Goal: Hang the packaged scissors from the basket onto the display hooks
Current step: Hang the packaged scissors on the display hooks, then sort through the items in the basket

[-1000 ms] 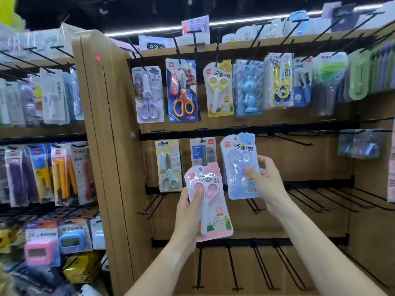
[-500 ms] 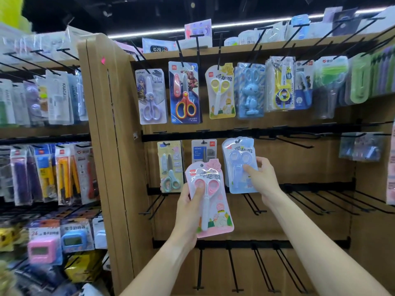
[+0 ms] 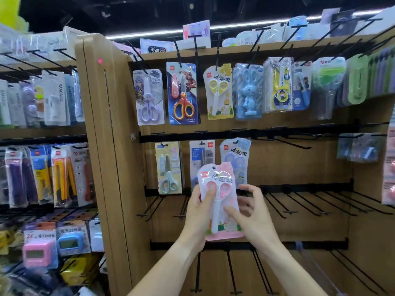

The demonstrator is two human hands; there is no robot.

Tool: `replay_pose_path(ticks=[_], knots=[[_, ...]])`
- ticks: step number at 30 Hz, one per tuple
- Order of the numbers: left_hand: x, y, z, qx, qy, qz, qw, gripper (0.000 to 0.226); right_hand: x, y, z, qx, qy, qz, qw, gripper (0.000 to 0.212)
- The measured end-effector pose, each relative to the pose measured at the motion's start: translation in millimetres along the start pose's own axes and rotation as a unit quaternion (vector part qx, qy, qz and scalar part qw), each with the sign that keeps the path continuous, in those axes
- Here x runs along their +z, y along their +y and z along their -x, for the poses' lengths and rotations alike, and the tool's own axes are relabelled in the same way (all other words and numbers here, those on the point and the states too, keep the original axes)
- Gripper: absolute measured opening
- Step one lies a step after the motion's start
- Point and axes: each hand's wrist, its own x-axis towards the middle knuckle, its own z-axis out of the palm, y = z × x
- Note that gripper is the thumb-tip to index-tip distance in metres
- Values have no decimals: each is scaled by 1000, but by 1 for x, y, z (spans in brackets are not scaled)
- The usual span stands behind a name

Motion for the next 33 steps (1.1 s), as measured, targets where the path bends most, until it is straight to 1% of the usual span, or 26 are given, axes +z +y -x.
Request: replay_pose_path(ticks=[2, 5, 8, 10, 12, 14, 19, 22, 24, 29, 33], knots=[[12, -2, -4, -6, -16, -2, 1000, 35, -4, -2, 1, -13, 0, -33, 999, 54], [24, -2, -14, 0, -30, -51, 998, 43, -12, -11, -11, -46, 42, -73, 995, 53], [30, -1, -27, 38, 5, -111, 993, 49, -20, -20, -30, -60, 51, -81, 994, 55], [33, 1, -34, 72, 26, -151, 986, 57, -23, -22, -43, -59, 51, -77, 994, 62], [35, 4, -41, 105, 31, -185, 977, 53, -24, -23, -55, -60, 50, -59, 995, 69], [39, 9, -45, 126, 32, -223, 966, 45, -25, -22, -65, -68, 46, -58, 995, 68], [44, 11, -56, 121, 22, -278, 953, 43, -24, -15, -80, -60, 53, -46, 996, 60], [42, 7, -65, 119, 28, -319, 940, 44, -24, -13, -90, -37, 58, -30, 997, 61], [40, 5, -71, 112, 18, -345, 932, 48, -22, -12, -100, -28, 63, -10, 998, 61], [31, 3, -83, 92, -44, -431, 897, 56, -21, -9, -120, -11, 73, 91, 993, 56], [12, -4, -77, 106, -51, -470, 875, 56, -23, 5, -115, -26, 102, 226, 968, 65]])
